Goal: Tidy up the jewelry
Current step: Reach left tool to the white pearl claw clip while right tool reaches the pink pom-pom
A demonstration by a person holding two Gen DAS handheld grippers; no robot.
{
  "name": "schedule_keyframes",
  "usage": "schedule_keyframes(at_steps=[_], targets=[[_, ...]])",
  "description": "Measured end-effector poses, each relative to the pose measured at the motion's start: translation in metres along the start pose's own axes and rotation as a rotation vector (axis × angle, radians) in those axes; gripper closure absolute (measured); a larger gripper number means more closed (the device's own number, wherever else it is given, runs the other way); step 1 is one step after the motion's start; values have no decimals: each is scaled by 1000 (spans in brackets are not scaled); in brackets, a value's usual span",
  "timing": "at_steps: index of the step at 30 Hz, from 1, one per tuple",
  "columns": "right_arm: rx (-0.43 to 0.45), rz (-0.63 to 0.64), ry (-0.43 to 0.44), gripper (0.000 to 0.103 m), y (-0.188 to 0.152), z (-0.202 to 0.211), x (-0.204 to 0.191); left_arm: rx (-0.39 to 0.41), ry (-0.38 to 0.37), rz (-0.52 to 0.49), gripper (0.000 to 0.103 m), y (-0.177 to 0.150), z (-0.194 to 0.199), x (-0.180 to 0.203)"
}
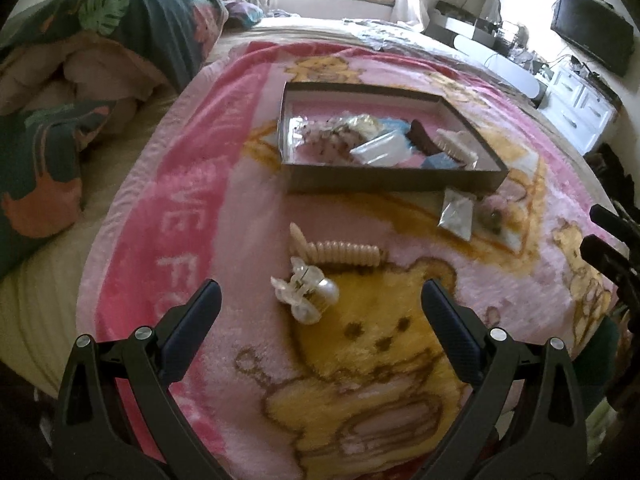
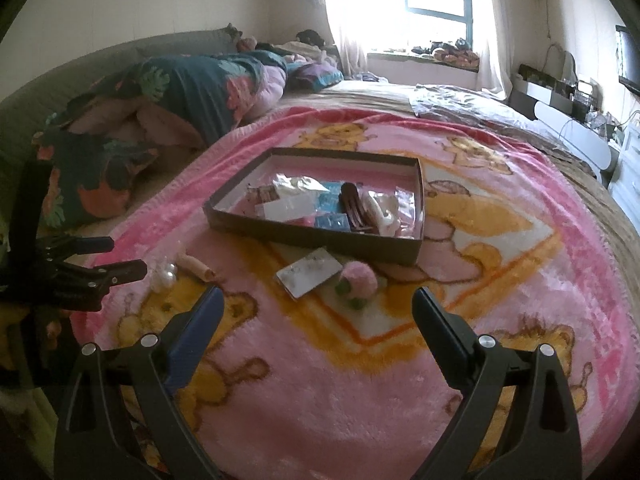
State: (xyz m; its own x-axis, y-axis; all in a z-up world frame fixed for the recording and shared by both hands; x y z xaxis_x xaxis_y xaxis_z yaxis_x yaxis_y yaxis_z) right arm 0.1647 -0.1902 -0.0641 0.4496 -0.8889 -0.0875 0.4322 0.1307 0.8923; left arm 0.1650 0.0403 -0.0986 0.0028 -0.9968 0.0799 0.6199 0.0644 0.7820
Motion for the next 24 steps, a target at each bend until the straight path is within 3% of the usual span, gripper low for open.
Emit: schedule_keyframes(at_steps=[17,22,24], targets=[[-94,0,-34,9,-30,-42,13,-49,-9,48,10,-22,-41,-10],[-108,1,-66,10,-31,-60,25,-56,-23,70,20,-25,-52,-10],[-118,6,-74,15,-32,-69,29,-60,-27,78,26,-26,-55,-11]])
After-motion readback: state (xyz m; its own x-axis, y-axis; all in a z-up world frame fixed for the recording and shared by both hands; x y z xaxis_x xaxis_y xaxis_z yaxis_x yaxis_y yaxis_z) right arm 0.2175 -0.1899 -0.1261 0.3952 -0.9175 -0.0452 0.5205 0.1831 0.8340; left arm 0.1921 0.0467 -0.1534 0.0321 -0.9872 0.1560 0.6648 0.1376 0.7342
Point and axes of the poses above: each gripper's, at about its wrist camera, not at the fingertips, and z roughly against the way its jaws point, x to its right, y to its top, the point moved 9 cm from there along -z, roughly the way its jaws point, and after that the axes turned 13 degrees about x, right-handed, at the moved point
